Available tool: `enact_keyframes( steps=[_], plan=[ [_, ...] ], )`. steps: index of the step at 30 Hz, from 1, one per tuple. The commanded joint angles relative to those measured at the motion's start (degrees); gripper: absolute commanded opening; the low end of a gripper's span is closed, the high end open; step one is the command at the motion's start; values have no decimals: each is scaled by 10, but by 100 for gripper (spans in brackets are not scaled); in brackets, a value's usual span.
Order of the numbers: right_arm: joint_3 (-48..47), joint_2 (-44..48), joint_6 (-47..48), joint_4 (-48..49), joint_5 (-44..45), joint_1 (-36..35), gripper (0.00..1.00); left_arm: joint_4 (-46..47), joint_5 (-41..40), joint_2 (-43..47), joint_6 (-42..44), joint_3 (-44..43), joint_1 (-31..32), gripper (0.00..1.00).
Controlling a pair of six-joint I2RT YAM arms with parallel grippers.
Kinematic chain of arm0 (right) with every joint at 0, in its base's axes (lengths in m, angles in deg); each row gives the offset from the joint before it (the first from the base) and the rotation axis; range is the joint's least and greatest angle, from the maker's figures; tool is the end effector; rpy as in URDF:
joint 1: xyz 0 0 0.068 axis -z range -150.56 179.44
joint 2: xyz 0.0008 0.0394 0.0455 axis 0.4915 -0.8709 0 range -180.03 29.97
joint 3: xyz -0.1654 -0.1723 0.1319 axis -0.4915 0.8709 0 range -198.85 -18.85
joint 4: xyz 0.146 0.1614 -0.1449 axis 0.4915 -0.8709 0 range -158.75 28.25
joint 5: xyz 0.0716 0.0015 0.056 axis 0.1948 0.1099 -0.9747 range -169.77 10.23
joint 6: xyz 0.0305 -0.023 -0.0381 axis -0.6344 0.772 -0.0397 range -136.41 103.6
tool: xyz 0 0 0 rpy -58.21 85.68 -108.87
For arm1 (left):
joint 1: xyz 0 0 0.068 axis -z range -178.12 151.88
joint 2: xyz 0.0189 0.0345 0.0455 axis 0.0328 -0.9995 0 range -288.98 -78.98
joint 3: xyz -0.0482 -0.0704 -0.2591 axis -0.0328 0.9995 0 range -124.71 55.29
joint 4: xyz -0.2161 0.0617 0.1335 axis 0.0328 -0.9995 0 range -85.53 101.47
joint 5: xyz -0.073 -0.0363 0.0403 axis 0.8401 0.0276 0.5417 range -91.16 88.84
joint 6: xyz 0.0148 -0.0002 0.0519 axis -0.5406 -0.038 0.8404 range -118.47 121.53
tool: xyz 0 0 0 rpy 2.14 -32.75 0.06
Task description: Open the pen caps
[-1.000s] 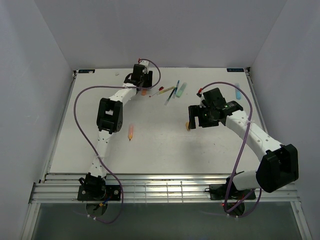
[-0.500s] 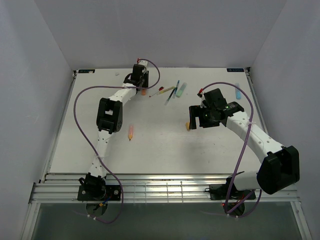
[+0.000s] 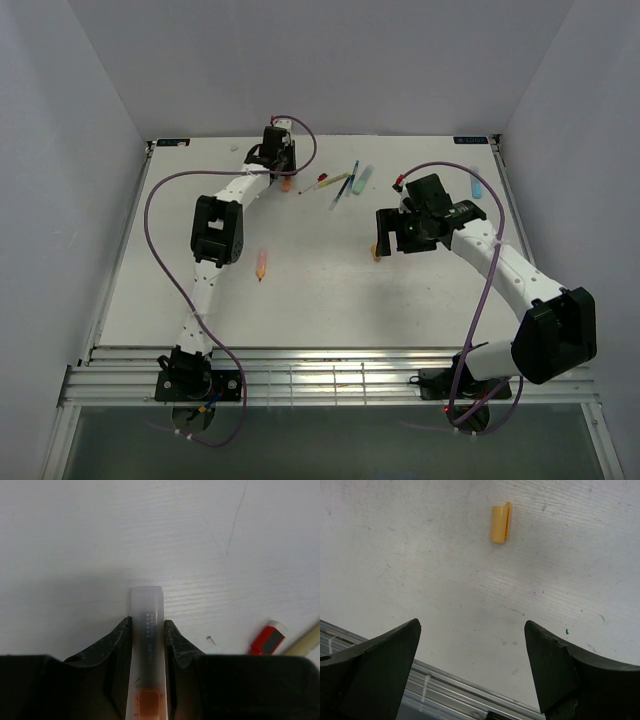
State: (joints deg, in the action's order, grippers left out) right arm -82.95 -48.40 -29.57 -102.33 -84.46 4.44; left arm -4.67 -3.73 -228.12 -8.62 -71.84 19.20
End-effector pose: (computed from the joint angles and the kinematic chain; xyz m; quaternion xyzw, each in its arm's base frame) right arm 0.2543 0.1219 0.2803 -0.1104 0.9462 0.1355 0.2723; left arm 0.5565 -0.1719 0.1450 0.0464 0.8980 -0.0841 0.4293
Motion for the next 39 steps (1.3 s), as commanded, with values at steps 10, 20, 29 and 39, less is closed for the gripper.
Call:
enact_keyframes(
  steps=[10, 20, 29, 39],
  plan=[
    [-37, 3, -35, 71, -105, -5, 90, -17, 36, 373, -299, 269, 21, 0],
    [-117, -58, -179, 203, -211, -53, 94, -7, -168, 558, -351, 430, 168, 0],
    [-138, -91, -251, 296, -189, -74, 95, -48, -202, 596, -430, 478, 207, 0],
    [-99, -80, -252, 315, -164, -76, 88, -51, -196, 598, -463, 479, 213, 0]
  ],
)
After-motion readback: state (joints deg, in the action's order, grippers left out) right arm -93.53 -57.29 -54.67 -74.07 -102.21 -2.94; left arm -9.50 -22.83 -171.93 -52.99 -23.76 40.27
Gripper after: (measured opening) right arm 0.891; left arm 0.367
